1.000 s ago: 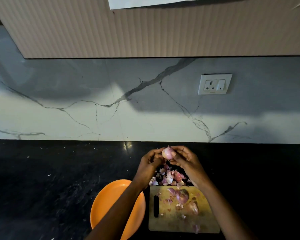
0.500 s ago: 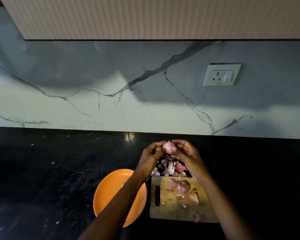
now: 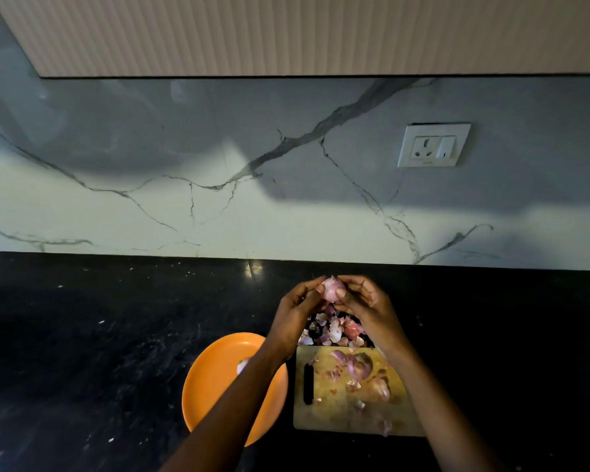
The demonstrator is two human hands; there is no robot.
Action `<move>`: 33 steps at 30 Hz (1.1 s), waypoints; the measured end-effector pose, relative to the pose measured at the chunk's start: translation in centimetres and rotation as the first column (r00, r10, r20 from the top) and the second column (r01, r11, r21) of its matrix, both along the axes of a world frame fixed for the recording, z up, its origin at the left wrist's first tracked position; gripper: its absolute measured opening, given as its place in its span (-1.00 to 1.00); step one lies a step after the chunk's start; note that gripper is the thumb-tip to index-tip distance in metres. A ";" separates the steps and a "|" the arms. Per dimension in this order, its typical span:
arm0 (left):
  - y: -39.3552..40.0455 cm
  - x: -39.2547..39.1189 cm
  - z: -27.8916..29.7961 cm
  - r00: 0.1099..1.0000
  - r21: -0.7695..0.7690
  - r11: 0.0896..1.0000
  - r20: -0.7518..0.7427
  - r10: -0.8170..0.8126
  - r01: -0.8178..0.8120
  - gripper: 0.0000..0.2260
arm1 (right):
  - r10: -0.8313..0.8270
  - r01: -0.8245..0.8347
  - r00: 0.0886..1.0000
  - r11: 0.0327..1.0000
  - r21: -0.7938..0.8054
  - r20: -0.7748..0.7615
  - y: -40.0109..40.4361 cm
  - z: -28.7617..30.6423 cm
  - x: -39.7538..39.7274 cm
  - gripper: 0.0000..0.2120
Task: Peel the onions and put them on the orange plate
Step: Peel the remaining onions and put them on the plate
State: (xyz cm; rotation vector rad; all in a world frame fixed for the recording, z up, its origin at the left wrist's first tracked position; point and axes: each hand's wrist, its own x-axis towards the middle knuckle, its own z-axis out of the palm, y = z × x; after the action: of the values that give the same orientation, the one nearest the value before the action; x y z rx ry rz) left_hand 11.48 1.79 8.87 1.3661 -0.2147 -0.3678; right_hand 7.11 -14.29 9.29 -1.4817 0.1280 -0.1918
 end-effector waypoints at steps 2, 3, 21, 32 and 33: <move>-0.3 -0.3 -0.2 0.998 0.001 0.998 -0.002 0.058 -0.058 -0.66 | -0.024 0.024 1.000 1.000 0.002 0.013 0.1 -0.1 0.0 -0.71; -0.5 -0.4 -0.1 0.995 0.010 0.995 0.000 0.102 -0.102 -0.68 | -0.035 0.035 0.999 0.999 0.007 0.019 0.1 -0.1 0.0 -0.71; 0.3 0.7 -2.3 0.930 0.312 0.892 0.275 0.244 -0.326 -0.94 | -0.077 0.088 0.996 0.954 0.288 -0.050 -0.4 -0.4 0.0 -0.70; -1.2 0.8 0.0 0.983 0.410 0.912 0.163 -0.087 0.013 -0.66 | -0.099 0.104 0.994 0.967 0.232 -0.036 -1.1 -0.5 -0.2 -0.71; -1.5 0.7 0.1 0.980 0.402 0.915 0.167 -0.107 0.031 -0.67 | -0.096 0.101 0.995 0.972 0.213 -0.033 -1.1 -0.5 -0.2 -0.71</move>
State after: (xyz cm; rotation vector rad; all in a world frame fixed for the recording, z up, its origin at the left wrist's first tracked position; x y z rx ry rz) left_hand 12.20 0.31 8.92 1.8029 -0.3582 -0.3548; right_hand 6.94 -15.41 8.80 -1.2629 0.2341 -0.2346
